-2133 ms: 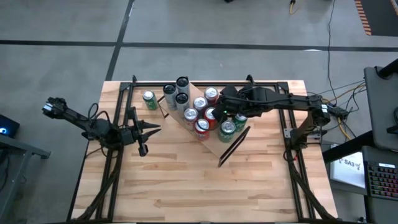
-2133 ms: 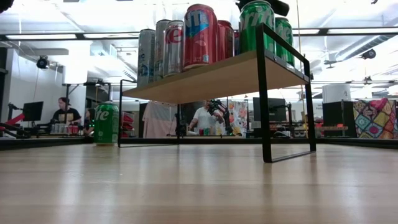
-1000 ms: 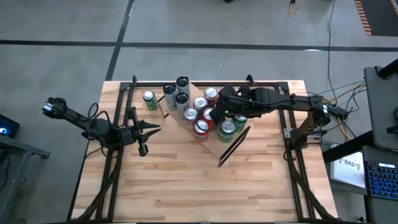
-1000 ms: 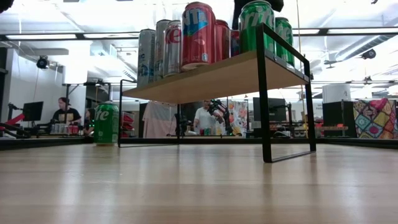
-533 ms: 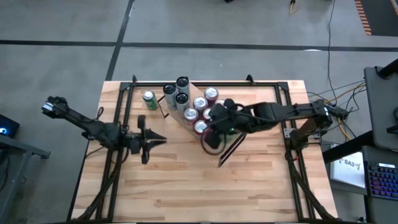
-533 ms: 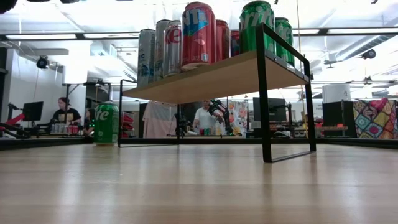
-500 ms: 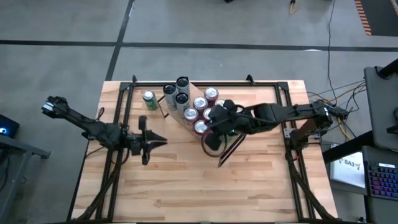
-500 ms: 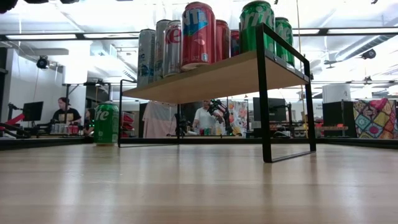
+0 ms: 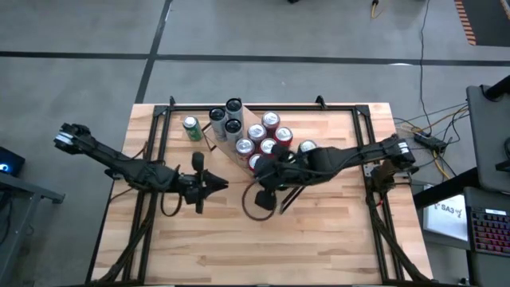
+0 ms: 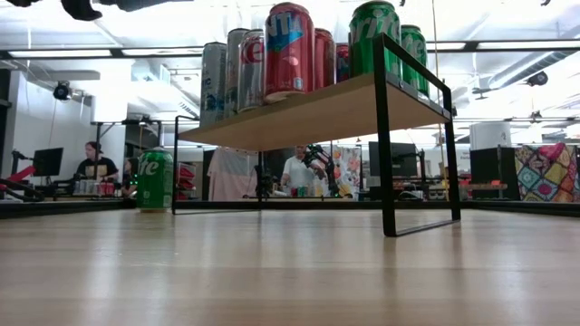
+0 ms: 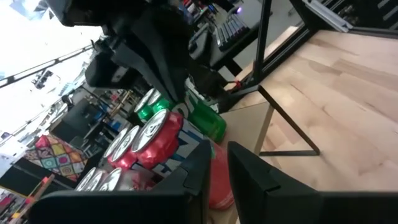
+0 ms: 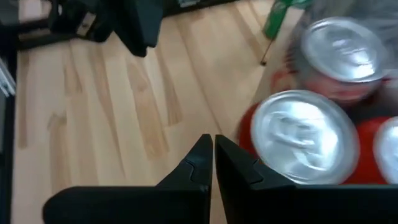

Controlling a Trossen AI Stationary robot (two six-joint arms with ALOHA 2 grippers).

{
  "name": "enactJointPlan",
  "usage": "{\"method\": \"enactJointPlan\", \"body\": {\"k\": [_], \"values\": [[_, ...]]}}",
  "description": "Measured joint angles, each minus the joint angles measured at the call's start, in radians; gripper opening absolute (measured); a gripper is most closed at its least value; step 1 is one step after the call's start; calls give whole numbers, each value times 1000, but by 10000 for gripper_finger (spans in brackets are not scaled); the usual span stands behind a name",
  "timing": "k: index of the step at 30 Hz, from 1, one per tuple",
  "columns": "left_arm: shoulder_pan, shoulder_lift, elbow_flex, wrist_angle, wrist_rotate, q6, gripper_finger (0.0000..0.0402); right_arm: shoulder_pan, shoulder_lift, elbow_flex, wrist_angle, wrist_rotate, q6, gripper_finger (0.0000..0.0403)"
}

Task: Place canned beverage on shelf
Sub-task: Put the orange soda can on the shelf aligned with the other orange soda can

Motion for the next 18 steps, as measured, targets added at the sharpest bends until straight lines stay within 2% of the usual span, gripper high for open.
{"method": "enactJointPlan", "body": {"k": [7,11,18], "values": [[2,45,26,1,0,-2,38,2,26,0,6,14,-7,9],[2,37,24,2,-2,-3,38,-1,26,0,7,62,-1,9],[2,25,21,1,-9,-7,38,-9,23,0,2,75,3,9]]}}
